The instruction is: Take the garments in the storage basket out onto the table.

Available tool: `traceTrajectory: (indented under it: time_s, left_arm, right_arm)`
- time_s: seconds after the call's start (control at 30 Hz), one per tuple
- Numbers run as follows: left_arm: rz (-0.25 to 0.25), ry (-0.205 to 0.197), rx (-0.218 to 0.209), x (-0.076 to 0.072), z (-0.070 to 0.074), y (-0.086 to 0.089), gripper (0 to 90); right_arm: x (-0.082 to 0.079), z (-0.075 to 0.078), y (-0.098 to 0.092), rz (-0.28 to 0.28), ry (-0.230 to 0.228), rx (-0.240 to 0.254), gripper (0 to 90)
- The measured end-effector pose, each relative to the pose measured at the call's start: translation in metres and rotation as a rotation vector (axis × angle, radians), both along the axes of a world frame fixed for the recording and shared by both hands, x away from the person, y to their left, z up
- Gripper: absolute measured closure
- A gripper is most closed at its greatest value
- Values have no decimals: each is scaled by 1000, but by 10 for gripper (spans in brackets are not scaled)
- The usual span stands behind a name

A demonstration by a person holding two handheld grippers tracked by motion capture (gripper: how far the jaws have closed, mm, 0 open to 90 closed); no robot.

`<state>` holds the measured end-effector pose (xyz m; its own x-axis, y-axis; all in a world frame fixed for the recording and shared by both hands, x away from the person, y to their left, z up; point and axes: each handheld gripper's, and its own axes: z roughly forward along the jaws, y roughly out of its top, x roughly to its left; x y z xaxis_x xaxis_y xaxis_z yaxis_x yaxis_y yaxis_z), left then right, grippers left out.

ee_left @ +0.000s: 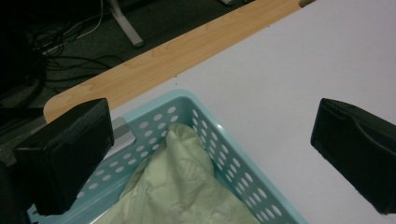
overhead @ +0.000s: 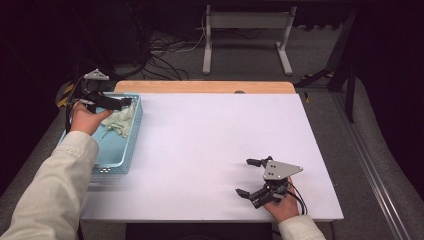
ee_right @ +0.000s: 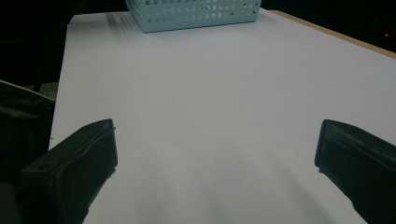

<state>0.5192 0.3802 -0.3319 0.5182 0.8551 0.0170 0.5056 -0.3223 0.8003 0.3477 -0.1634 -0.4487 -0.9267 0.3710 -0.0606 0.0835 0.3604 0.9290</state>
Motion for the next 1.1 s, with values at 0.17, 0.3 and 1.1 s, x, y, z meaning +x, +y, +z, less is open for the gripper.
traceTrajectory:
  time_s: [0.17, 0.3, 1.1]
  left_arm:
    - [62, 21, -13, 4, -8, 10, 4]
    - [71, 54, 16, 7, -18, 15, 5]
    - [64, 221, 102, 20, -56, 17, 10]
  right_arm:
    - [0, 0, 0, 1, 1, 1, 0]
    - [0, 0, 0, 2, 1, 0, 0]
    - [0, 0, 1, 0, 5, -6, 0]
